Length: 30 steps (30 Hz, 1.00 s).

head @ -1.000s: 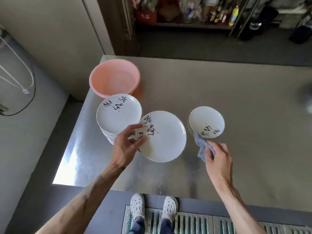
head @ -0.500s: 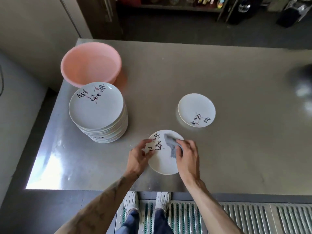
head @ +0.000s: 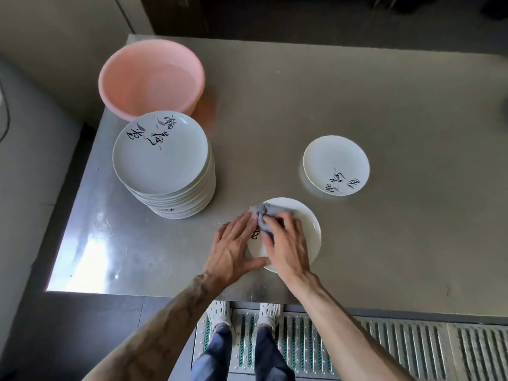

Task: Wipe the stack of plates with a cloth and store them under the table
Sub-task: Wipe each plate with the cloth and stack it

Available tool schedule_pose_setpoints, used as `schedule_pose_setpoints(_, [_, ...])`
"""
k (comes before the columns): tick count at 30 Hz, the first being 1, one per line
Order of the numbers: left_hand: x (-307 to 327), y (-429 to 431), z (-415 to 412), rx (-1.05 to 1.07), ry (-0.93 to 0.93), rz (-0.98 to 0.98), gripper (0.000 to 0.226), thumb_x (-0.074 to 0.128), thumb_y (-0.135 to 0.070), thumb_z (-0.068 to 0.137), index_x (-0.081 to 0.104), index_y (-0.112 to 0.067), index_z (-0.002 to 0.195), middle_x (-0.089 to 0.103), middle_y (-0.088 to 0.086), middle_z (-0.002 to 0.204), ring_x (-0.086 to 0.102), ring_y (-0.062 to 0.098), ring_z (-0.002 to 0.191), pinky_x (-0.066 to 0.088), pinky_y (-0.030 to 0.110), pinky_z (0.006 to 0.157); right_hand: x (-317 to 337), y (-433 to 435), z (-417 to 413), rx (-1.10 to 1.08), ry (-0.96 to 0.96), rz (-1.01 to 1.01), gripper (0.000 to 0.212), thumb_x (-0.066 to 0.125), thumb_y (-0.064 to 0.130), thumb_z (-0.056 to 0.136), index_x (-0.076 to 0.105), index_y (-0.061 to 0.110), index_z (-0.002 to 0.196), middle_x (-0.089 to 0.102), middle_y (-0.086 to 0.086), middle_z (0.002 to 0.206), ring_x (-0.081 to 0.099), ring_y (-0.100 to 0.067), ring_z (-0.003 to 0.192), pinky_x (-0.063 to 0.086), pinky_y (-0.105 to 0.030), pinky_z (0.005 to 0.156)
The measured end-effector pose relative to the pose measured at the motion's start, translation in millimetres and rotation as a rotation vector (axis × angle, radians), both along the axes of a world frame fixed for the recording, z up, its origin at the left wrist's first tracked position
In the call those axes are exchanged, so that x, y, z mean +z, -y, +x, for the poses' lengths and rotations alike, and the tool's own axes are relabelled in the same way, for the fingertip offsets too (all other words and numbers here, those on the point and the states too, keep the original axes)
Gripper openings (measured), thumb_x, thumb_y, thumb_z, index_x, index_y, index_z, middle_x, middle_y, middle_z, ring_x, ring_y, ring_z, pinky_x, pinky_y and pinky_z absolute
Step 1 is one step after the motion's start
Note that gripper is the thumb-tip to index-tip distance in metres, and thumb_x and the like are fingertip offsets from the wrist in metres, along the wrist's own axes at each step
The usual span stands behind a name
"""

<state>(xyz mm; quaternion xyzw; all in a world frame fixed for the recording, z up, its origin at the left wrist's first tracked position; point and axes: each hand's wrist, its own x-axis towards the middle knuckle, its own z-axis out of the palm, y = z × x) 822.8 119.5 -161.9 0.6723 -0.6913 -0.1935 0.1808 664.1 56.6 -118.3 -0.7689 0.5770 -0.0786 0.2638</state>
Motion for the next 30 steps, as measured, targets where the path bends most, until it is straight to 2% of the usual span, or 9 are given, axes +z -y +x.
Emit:
schedule_pose_setpoints(3, [-1,-2,1,0.003,0.016,0.005,0.109,0.057,-0.089,0.078,0.033,-0.021,0.161,0.027,-0.001,0.169,0.029,0.015,0.153,0.022,0.037,0.123,-3,14,-10,0.090,0.022,-0.072,0.040,0.066,0.024,0.094,0.064,0.025,0.134,0.052,-0.004,0.131,0.049,-0.028,0.115,0.045,-0.042,0.099])
schedule_pose_setpoints(6, [-2,0,4,-0.013,0.021,-0.009,0.112,0.057,-0.090,0.077,0.031,-0.021,0.161,0.021,-0.003,0.171,0.031,0.017,0.153,0.021,0.035,0.121,-4,26,-31,0.005,-0.037,-0.142,0.041,0.070,0.022,0.092,0.065,0.022,0.133,0.053,-0.004,0.128,0.049,-0.027,0.112,0.049,-0.039,0.096])
schedule_pose_setpoints(10, [0,-1,5,-0.032,0.065,0.009,0.114,0.049,-0.092,0.078,0.028,-0.019,0.163,0.014,-0.002,0.172,0.025,0.016,0.154,0.014,0.031,0.123,-8,-17,-54,0.022,-0.125,-0.190,0.041,0.074,0.022,0.088,0.066,0.019,0.128,0.053,-0.006,0.124,0.050,-0.027,0.109,0.053,-0.040,0.092])
schedule_pose_setpoints(14, [0,-4,4,-0.072,0.130,0.035,0.118,0.045,-0.093,0.079,0.026,-0.013,0.162,0.012,-0.003,0.172,0.021,0.017,0.156,0.017,0.045,0.127,-6,-4,-60,0.161,-0.158,-0.203,0.044,0.070,0.029,0.091,0.062,0.020,0.133,0.054,-0.006,0.131,0.052,-0.026,0.115,0.050,-0.037,0.098])
schedule_pose_setpoints(18, [1,-6,5,-0.019,0.203,-0.002,0.116,0.046,-0.095,0.076,0.037,-0.014,0.159,0.022,-0.003,0.169,0.027,0.020,0.154,0.023,0.052,0.125,0,9,-52,0.068,-0.207,-0.183,0.042,0.066,0.028,0.096,0.060,0.019,0.136,0.052,-0.006,0.133,0.049,-0.025,0.114,0.050,-0.037,0.096])
schedule_pose_setpoints(21, [-1,-11,-1,0.027,0.212,-0.032,0.113,0.048,-0.095,0.076,0.036,-0.017,0.157,0.025,-0.003,0.169,0.025,0.020,0.155,0.017,0.052,0.127,-1,-30,-45,0.041,-0.137,-0.133,0.041,0.072,0.025,0.092,0.063,0.018,0.132,0.053,-0.005,0.128,0.052,-0.023,0.113,0.056,-0.035,0.093])
schedule_pose_setpoints(23, [-2,-15,-3,0.045,0.232,-0.044,0.106,0.047,-0.093,0.080,0.039,-0.018,0.155,0.030,-0.001,0.167,0.025,0.021,0.155,0.014,0.051,0.127,0,-36,-47,0.093,-0.119,-0.120,0.041,0.073,0.024,0.091,0.064,0.018,0.131,0.055,-0.005,0.129,0.055,-0.021,0.113,0.058,-0.034,0.090])
schedule_pose_setpoints(27, [0,-13,17,-0.049,0.284,-0.102,0.069,0.045,-0.075,0.096,0.052,-0.022,0.141,0.043,0.005,0.156,0.026,0.024,0.154,0.011,0.051,0.128,6,7,-55,0.095,-0.194,-0.136,0.039,0.063,0.026,0.097,0.059,0.019,0.136,0.050,-0.004,0.139,0.049,-0.023,0.118,0.051,-0.034,0.094])
schedule_pose_setpoints(30, [2,-2,25,-0.086,0.237,-0.077,0.059,0.042,-0.075,0.096,0.057,-0.025,0.123,0.036,0.009,0.160,0.022,0.024,0.156,0.007,0.048,0.129,8,-3,-47,0.052,-0.165,-0.131,0.038,0.061,0.026,0.099,0.059,0.018,0.136,0.049,-0.003,0.137,0.048,-0.022,0.119,0.050,-0.033,0.097])
